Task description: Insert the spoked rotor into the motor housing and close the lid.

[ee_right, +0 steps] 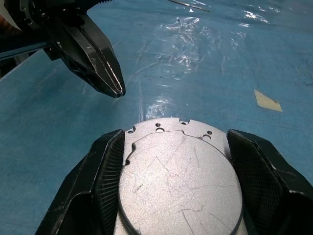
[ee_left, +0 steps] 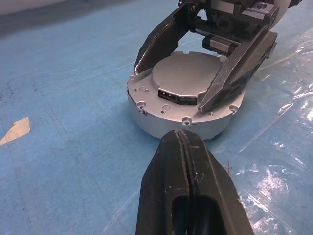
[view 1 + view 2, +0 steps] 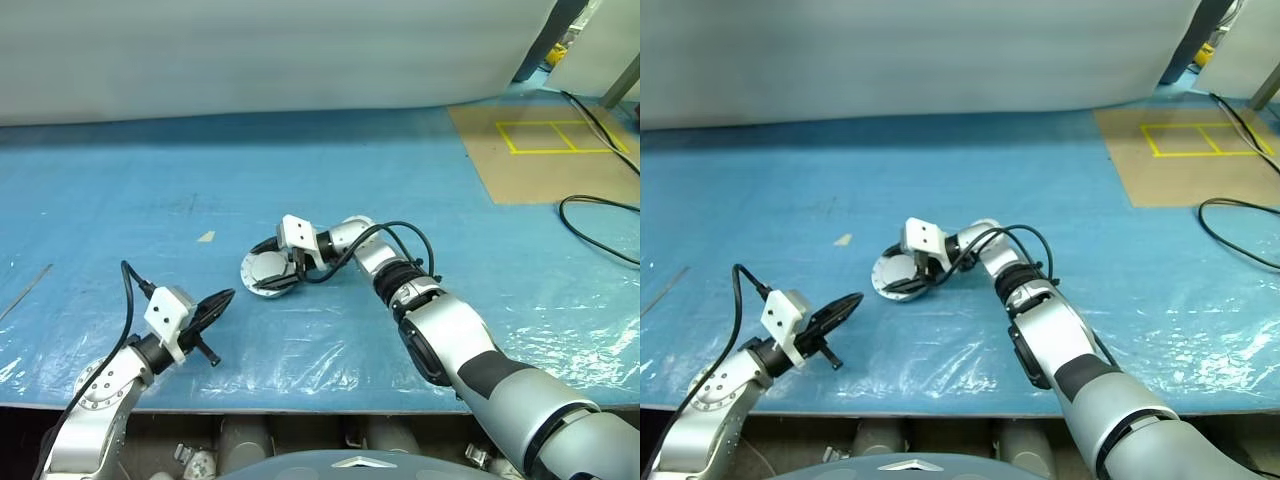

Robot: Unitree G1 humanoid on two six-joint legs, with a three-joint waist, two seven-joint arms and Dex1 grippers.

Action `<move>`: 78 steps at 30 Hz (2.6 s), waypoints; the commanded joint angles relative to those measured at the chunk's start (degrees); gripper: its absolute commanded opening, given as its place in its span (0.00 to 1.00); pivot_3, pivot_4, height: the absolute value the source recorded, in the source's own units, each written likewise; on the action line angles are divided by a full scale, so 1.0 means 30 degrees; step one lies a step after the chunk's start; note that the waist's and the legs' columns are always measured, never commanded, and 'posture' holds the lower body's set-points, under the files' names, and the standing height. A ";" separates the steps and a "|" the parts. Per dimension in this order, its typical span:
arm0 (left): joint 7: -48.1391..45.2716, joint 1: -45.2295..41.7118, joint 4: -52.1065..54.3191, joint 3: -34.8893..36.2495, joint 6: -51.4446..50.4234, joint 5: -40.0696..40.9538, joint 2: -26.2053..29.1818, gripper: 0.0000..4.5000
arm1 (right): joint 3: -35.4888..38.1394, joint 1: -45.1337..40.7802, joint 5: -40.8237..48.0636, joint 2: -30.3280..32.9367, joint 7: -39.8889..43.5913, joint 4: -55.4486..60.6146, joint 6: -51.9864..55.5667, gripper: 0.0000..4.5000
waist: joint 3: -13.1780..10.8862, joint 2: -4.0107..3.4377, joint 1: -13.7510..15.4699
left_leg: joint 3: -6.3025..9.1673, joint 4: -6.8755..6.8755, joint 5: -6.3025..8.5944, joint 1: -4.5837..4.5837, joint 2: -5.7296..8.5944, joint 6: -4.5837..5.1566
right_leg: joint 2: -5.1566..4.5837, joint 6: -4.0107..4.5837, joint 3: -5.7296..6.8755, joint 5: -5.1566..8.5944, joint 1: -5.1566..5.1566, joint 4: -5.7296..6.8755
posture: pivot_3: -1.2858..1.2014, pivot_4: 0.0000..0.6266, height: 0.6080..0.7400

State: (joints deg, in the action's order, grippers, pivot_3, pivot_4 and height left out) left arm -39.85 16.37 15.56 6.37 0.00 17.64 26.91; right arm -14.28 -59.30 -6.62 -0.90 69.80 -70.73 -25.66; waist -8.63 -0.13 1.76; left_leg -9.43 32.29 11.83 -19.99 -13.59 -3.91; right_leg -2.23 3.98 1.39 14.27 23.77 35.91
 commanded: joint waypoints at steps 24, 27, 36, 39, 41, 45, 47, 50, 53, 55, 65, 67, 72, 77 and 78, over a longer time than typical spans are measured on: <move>-0.0107 -0.0167 0.0322 -0.0163 0.0164 -0.0004 0.0053 0.00 | 0.0642 -0.0392 -0.0617 0.0203 -0.1404 -0.0259 0.1456 0.66 | -0.0002 -0.0003 0.0172 | -0.0007 0.0008 -0.0002 -0.0025 0.0002 0.0000 | 0.0002 0.0008 0.0001 -0.0005 0.0025 0.0000 | 0.52 0.24 1.00; -0.0131 -0.0223 0.0263 -0.0149 0.0176 -0.0023 0.0081 0.00 | 0.0457 -0.0201 -0.0940 0.0396 -0.1625 -0.0527 0.1359 0.66 | -0.0002 -0.0003 0.0171 | -0.0009 0.0007 -0.0003 -0.0023 0.0005 0.0001 | 0.0003 0.0008 0.0001 -0.0005 0.0025 0.0001 | 0.52 0.24 1.00; -0.0151 -0.0349 0.0179 -0.0148 0.0183 -0.0017 0.0089 0.00 | 0.0254 0.0290 -0.1348 0.0393 -0.2278 -0.0788 0.1489 0.66 | -0.0010 -0.0016 0.0189 | -0.0010 0.0015 0.0003 0.0087 -0.0010 -0.0006 | -0.0007 0.0009 -0.0001 -0.0006 -0.0097 0.0012 | 0.52 0.24 1.00; -0.0153 -0.0420 0.0176 -0.0169 0.0189 -0.0027 0.0087 0.00 | 0.0485 0.0664 -0.1057 0.0169 -0.2115 -0.0830 0.2034 0.66 | -0.0011 -0.0020 0.0191 | -0.0010 0.0012 0.0004 0.0126 -0.0011 -0.0007 | -0.0010 0.0009 -0.0002 -0.0005 -0.0156 0.0006 | 0.52 0.24 1.00; -0.0162 -0.0457 0.0138 -0.0170 0.0212 -0.0033 0.0086 0.00 | 0.0519 0.0937 -0.1070 0.0085 -0.2139 -0.0817 0.2199 0.66 | -0.0009 -0.0022 0.0189 | -0.0010 0.0010 0.0005 0.0134 -0.0011 -0.0008 | -0.0010 0.0009 -0.0003 -0.0005 -0.0164 0.0003 | 0.52 0.24 1.00; -0.0211 -0.0518 0.0062 -0.0166 0.0249 -0.0036 0.0110 0.00 | 0.0770 0.1369 -0.0775 -0.0111 -0.1851 -0.0657 0.2457 0.66 | -0.0003 -0.0032 0.0187 | -0.0020 -0.0007 0.0005 0.0130 -0.0012 -0.0009 | -0.0007 0.0009 -0.0008 -0.0004 -0.0180 -0.0006 | 0.52 0.24 1.00; -0.0244 -0.0554 0.0019 -0.0175 0.0266 -0.0043 0.0119 0.00 | 0.0702 0.1555 -0.0843 -0.0130 -0.1883 -0.0557 0.2314 0.66 | -0.0002 -0.0034 0.0184 | -0.0023 -0.0010 0.0005 0.0128 -0.0012 -0.0009 | -0.0007 0.0009 -0.0010 -0.0004 -0.0179 -0.0010 | 0.52 0.24 1.00; -0.0314 -0.0636 -0.0046 -0.0189 0.0272 -0.0062 0.0103 0.00 | 0.0546 0.1751 -0.0930 -0.0113 -0.1930 -0.0476 0.2128 0.66 | -0.0001 -0.0035 0.0172 | -0.0029 -0.0016 0.0004 0.0126 -0.0011 -0.0009 | -0.0007 0.0009 -0.0012 -0.0004 -0.0179 -0.0021 | 0.52 0.24 1.00; -0.0388 -0.0696 -0.0138 -0.0161 0.0299 -0.0076 0.0097 0.00 | 0.0286 0.1926 -0.1177 -0.0051 -0.1997 -0.0402 0.1908 0.66 | 0.0002 -0.0041 0.0171 | -0.0035 -0.0029 0.0005 0.0127 -0.0011 -0.0009 | -0.0006 0.0009 -0.0014 -0.0004 -0.0179 -0.0035 | 0.52 0.24 1.00; -0.0407 -0.0729 -0.0181 -0.0145 0.0310 -0.0090 0.0086 0.00 | 0.0092 0.1997 -0.1380 0.0009 -0.2131 -0.0367 0.1805 0.66 | 0.0004 -0.0042 0.0170 | -0.0037 -0.0033 0.0005 0.0127 -0.0012 -0.0010 | -0.0006 0.0009 -0.0014 -0.0004 -0.0178 -0.0038 | 0.52 0.24 1.00; -0.0390 -0.1291 -0.0488 -0.0207 0.0395 -0.0148 -0.0014 0.00 | 0.0083 0.2096 -0.1091 -0.0209 -0.1440 -0.0211 0.2401 0.66 | 0.0009 -0.0053 0.0151 | -0.0046 -0.0050 0.0006 0.0126 -0.0012 -0.0011 | -0.0006 0.0009 -0.0020 -0.0003 -0.0178 -0.0056 | 0.52 0.24 1.00; -0.0432 -0.1365 -0.0539 -0.0228 0.0428 -0.0168 -0.0003 0.00 | 0.0253 0.2073 -0.0885 -0.0263 -0.1303 -0.0151 0.2594 0.66 | 0.0009 -0.0053 0.0145 | -0.0052 -0.0055 0.0006 0.0127 -0.0011 -0.0012 | -0.0004 0.0009 -0.0020 -0.0002 -0.0175 -0.0059 | 0.52 0.24 1.00; -0.0460 -0.1426 -0.0561 -0.0234 0.0447 -0.0171 -0.0008 0.00 | 0.0095 0.2153 -0.1069 -0.0126 -0.1446 -0.0123 0.2441 0.66 | 0.0009 -0.0053 0.0140 | -0.0057 -0.0058 0.0007 0.0127 -0.0012 -0.0012 | -0.0004 0.0009 -0.0024 -0.0002 -0.0175 -0.0063 | 0.52 0.24 1.00; -0.0472 -0.1430 -0.0545 -0.0261 0.0410 -0.0173 -0.0012 0.00 | -0.0135 0.2143 -0.1381 -0.0079 -0.1881 -0.0133 0.2307 0.66 | 0.0009 -0.0053 0.0141 | -0.0059 -0.0059 0.0007 0.0127 -0.0011 -0.0012 | -0.0007 0.0009 -0.0027 -0.0002 -0.0175 -0.0065 | 0.52 0.24 1.00; -0.0467 -0.1437 -0.0549 -0.0255 0.0410 -0.0177 -0.0014 0.00 | -0.0340 0.2118 -0.1649 -0.0017 -0.2216 -0.0172 0.2256 0.66 | 0.0010 -0.0054 0.0140 | -0.0059 -0.0060 0.0007 0.0129 -0.0012 -0.0012 | -0.0006 0.0009 -0.0027 -0.0002 -0.0175 -0.0065 | 0.52 0.24 1.00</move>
State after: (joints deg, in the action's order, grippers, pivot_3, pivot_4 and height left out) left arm -41.02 12.07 13.46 5.66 0.21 17.00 26.81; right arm -11.57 -55.78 -7.04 -1.45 63.77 -67.75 -20.83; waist -8.60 -0.29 2.19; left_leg -9.61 32.10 11.85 -19.60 -13.62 -3.94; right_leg -2.25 4.01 1.30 14.27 23.25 35.72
